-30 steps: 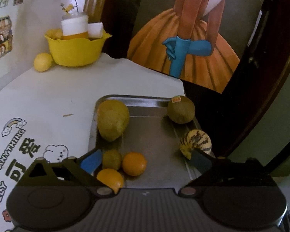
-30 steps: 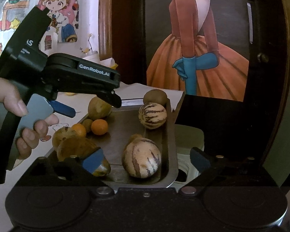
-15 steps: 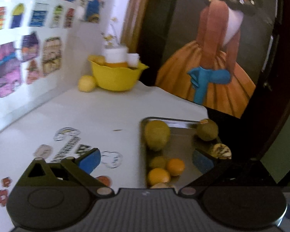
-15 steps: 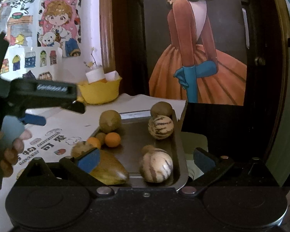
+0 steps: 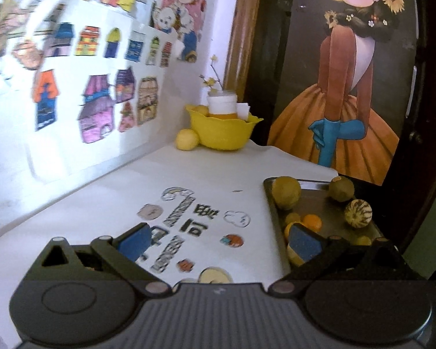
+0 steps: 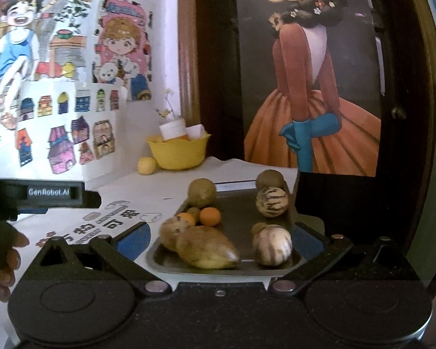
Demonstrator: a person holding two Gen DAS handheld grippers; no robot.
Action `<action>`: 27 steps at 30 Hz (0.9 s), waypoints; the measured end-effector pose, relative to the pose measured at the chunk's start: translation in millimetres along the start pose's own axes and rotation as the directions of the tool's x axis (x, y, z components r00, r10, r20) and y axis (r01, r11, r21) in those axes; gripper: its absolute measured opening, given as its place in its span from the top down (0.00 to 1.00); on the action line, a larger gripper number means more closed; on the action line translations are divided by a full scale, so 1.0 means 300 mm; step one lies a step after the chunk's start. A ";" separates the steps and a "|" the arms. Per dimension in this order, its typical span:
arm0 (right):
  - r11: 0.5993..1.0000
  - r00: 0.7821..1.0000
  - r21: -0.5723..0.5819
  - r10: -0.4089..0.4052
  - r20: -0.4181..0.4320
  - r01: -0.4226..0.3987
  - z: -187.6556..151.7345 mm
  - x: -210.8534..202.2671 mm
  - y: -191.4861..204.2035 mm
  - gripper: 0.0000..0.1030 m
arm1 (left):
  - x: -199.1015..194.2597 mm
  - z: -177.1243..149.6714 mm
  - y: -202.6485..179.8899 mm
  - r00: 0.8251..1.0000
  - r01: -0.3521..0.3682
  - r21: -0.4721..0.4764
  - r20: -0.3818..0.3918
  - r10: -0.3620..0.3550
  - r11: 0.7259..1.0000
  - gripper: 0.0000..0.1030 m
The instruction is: Organize fruits
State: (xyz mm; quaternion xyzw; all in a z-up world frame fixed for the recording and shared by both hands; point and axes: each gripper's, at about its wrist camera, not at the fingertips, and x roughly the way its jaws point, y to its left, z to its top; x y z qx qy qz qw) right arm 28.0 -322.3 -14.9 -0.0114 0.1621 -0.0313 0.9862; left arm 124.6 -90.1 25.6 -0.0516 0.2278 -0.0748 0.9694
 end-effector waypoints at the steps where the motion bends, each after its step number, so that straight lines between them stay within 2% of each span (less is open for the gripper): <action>1: 1.000 1.000 -0.003 0.005 0.003 -0.005 -0.002 -0.013 0.009 0.01 | -0.019 -0.011 0.014 1.000 -0.005 -0.004 0.004 0.005 1.000 0.00; 8: 1.000 0.999 -0.006 0.022 0.030 -0.022 -0.027 -0.106 0.069 0.01 | -0.144 -0.079 0.118 0.999 -0.018 -0.039 0.030 0.019 0.999 0.00; 14: 1.000 0.999 -0.011 0.026 0.037 -0.025 -0.061 -0.162 0.112 0.01 | -0.229 -0.129 0.203 0.997 -0.064 -0.055 0.044 0.066 0.996 0.00; 27: 0.998 0.998 -0.026 0.064 0.018 -0.064 -0.124 -0.209 0.175 0.01 | -0.323 -0.227 0.273 0.994 -0.083 -0.036 0.062 0.085 0.996 0.00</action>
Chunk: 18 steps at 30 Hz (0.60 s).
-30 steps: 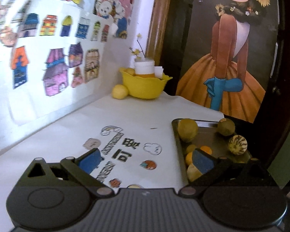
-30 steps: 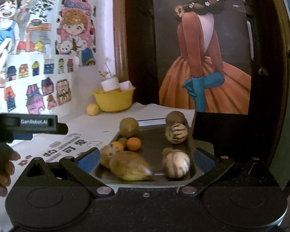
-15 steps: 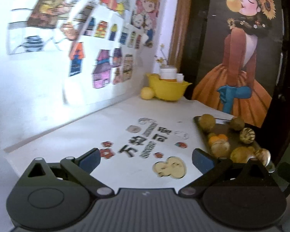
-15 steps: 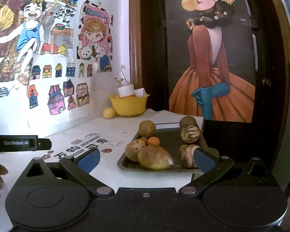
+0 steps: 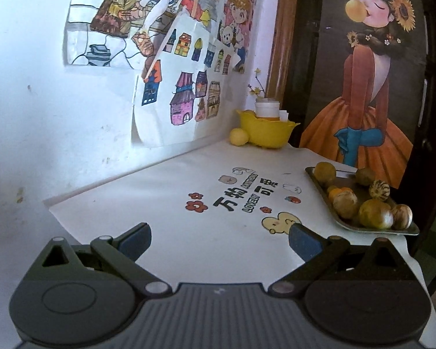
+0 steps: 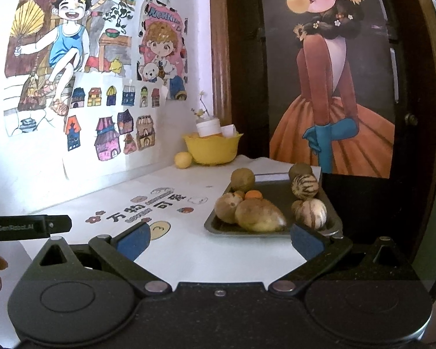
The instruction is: Organize fruits
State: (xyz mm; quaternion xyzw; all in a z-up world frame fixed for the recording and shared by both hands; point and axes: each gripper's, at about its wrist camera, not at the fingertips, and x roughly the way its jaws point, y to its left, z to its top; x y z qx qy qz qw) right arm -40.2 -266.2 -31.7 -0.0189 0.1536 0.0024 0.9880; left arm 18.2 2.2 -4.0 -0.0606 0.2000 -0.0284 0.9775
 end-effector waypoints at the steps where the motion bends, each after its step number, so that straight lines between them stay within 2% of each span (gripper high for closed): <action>1: 1.000 1.000 0.001 0.002 -0.004 -0.002 -0.004 0.001 0.001 0.01 | -0.003 -0.004 0.002 1.000 -0.003 0.004 0.002 0.003 1.000 0.00; 18: 1.000 0.999 0.009 0.015 -0.049 -0.015 -0.034 0.030 0.006 0.01 | -0.001 -0.045 0.037 0.999 -0.018 -0.033 -0.027 0.017 0.999 0.00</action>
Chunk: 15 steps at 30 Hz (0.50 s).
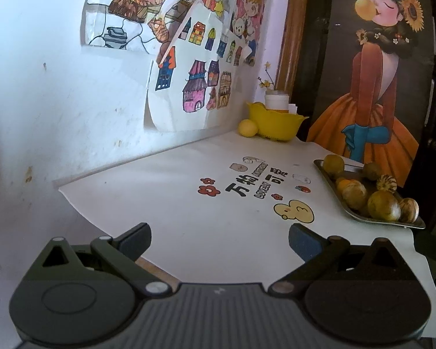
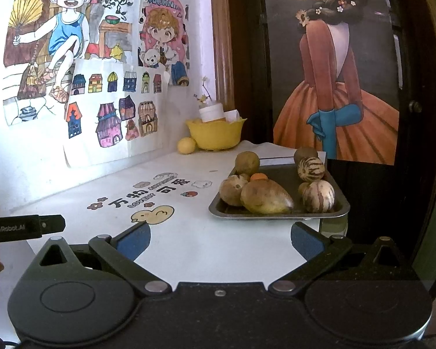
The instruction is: Organize fruits
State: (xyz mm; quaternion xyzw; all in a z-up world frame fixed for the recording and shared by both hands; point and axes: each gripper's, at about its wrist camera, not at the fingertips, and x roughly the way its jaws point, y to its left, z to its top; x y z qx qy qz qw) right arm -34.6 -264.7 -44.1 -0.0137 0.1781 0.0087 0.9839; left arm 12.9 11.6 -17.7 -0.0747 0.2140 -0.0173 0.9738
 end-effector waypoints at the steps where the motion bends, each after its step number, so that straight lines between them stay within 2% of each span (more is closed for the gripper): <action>1: 1.000 1.000 -0.002 0.001 -0.001 -0.001 0.000 0.000 0.001 0.01 | 0.000 0.000 -0.001 1.000 -0.001 0.000 0.000 0.001 1.000 0.00; 15: 1.000 1.000 -0.010 0.007 -0.003 -0.007 -0.001 0.000 0.005 0.01 | 0.000 -0.002 -0.002 1.000 -0.003 -0.001 0.000 0.003 1.000 0.00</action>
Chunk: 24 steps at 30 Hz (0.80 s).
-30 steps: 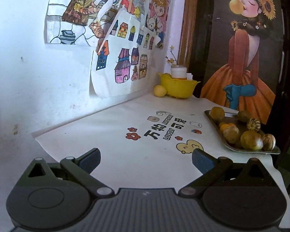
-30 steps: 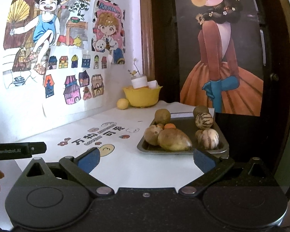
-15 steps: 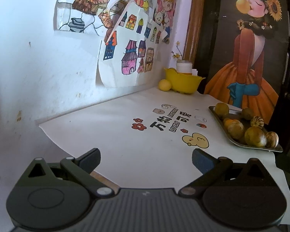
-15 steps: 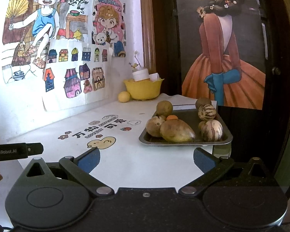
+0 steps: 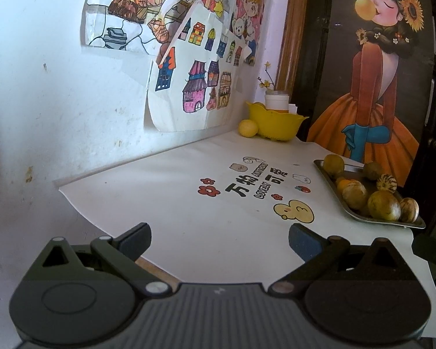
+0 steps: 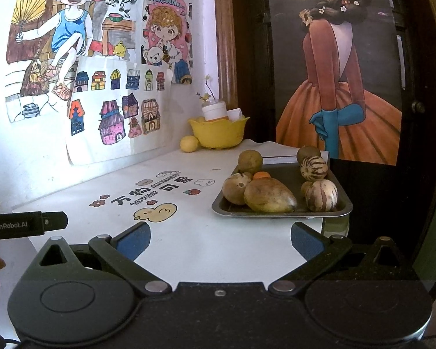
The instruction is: Organize fruits
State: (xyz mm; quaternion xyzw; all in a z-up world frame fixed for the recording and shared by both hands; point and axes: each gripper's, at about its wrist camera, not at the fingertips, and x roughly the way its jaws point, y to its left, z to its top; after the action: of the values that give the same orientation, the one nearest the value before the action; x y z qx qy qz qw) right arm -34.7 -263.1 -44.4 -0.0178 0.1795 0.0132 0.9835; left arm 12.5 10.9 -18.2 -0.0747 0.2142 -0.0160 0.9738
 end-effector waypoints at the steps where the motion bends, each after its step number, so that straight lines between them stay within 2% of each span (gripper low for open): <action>1: 1.000 1.000 0.000 0.000 -0.001 0.000 0.000 0.000 0.001 0.01 | 0.001 0.000 0.000 1.000 -0.001 -0.001 -0.001 0.001 1.000 0.00; 24: 1.000 1.000 0.006 0.005 -0.012 -0.005 -0.015 0.008 0.001 0.01 | -0.004 -0.003 -0.019 1.000 -0.007 -0.007 -0.010 0.007 1.000 0.00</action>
State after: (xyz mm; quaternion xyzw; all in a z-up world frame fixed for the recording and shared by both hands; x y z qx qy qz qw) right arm -34.1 -263.0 -49.4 -0.0145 0.1857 0.0148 0.9824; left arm 11.0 5.2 -17.6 -0.0773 0.2196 -0.0121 0.9724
